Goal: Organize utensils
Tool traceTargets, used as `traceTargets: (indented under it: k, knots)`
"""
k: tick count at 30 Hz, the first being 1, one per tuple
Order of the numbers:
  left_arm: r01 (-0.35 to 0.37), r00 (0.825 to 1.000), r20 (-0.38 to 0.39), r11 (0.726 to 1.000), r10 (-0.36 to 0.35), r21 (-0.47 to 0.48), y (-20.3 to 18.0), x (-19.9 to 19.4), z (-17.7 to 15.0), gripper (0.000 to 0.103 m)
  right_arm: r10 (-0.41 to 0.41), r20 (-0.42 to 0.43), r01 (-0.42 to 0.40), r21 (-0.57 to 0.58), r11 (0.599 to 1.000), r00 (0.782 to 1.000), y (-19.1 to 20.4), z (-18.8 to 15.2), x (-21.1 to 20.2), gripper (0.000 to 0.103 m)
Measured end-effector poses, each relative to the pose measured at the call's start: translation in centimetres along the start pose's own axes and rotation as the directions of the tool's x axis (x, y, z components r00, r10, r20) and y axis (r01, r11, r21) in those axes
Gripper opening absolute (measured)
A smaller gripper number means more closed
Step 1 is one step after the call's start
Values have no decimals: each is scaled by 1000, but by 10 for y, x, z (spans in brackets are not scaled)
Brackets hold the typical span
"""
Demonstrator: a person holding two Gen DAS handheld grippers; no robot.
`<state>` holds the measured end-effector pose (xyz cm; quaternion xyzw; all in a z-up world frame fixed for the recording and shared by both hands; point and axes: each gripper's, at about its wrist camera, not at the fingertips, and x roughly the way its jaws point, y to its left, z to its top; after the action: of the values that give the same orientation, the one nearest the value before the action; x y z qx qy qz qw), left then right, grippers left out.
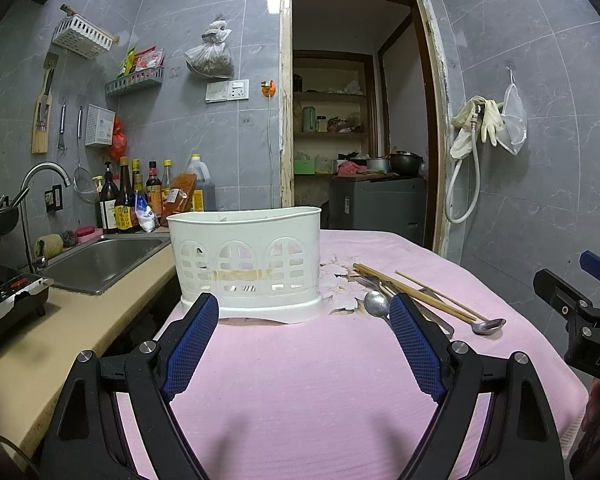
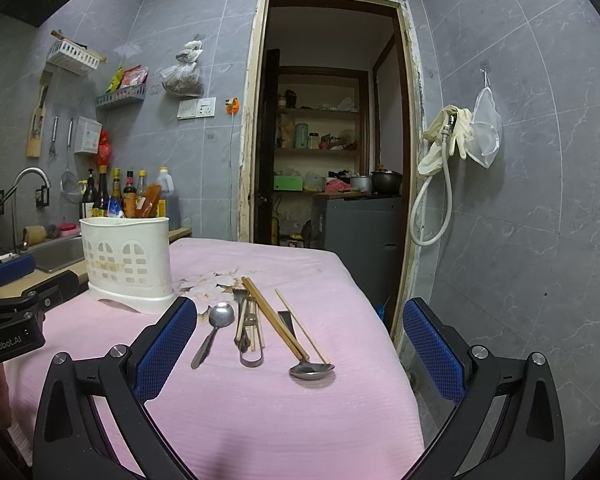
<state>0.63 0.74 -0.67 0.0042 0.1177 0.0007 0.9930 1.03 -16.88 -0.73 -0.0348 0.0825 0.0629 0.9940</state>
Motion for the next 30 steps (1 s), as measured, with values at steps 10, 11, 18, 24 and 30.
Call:
traceTargets:
  k: [10,11,18,24,30]
  knots:
    - [-1,1000,0,1000,1,0,1,1,-1,84,0,-2,0,1,1000,1000,0,0,0,103]
    - [-1,1000,0,1000,1,0,1,1,-2,84,0,-2,0,1,1000,1000,0,0,0,103]
    - [0,1000,-1,1000,0,-1,1,1,-1,84,1,-2,-1,1,1000,1000,0,0,0,103]
    - [1,1000,-2,1000,-1,-1,2,1,-1,84,2,-5,-2,0,1000,1000,1,-1,0,103]
    - [1,1000,-4,1000,-1,-3,6,3,-5,84,5,-11,-5,-3,1000,1000,5,-3,2,103]
